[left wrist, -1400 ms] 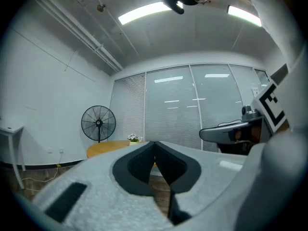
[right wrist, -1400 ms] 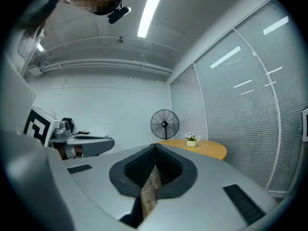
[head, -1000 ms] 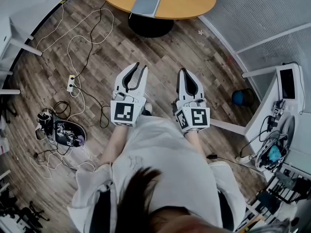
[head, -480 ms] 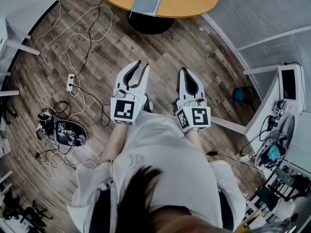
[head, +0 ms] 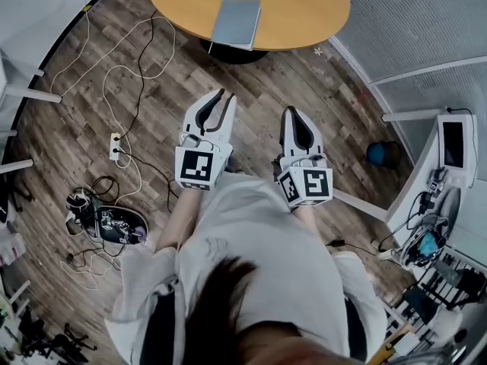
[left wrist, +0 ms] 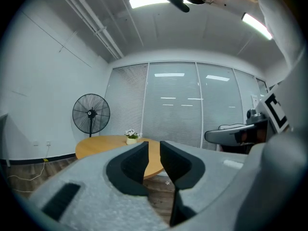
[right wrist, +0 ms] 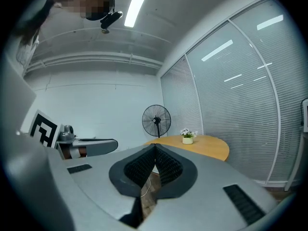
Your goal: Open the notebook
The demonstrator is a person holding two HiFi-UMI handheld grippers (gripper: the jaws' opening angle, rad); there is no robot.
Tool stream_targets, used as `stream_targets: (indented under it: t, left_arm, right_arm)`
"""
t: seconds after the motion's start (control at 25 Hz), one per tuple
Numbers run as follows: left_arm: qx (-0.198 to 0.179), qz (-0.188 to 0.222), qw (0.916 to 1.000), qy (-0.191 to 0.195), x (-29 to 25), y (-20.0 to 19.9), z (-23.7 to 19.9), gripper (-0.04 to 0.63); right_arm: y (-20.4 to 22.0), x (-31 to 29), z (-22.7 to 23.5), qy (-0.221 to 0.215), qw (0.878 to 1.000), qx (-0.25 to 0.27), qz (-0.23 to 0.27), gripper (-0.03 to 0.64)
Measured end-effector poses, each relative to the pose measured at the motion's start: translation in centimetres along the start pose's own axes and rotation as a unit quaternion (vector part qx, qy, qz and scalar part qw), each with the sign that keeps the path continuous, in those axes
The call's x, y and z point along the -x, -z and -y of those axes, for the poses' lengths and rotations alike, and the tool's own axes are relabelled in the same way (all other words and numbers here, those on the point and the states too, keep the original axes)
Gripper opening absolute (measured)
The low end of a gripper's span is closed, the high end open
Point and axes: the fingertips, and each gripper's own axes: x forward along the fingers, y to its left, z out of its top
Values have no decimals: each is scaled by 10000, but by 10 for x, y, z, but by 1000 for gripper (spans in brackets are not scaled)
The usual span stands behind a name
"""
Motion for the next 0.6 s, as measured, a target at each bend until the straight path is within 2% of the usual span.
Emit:
stream_targets:
  t: [0.28,0.6]
  left_arm:
    - [-61,-112,9997,190,-36,-1,-42,84]
    - [-24,-248,9994,234,-54,7,-65,84]
  right_arm:
    - [-4,-53,0,138,9998,-115,4,2]
    - [-5,-78,5,227,9995,-196,-26,2]
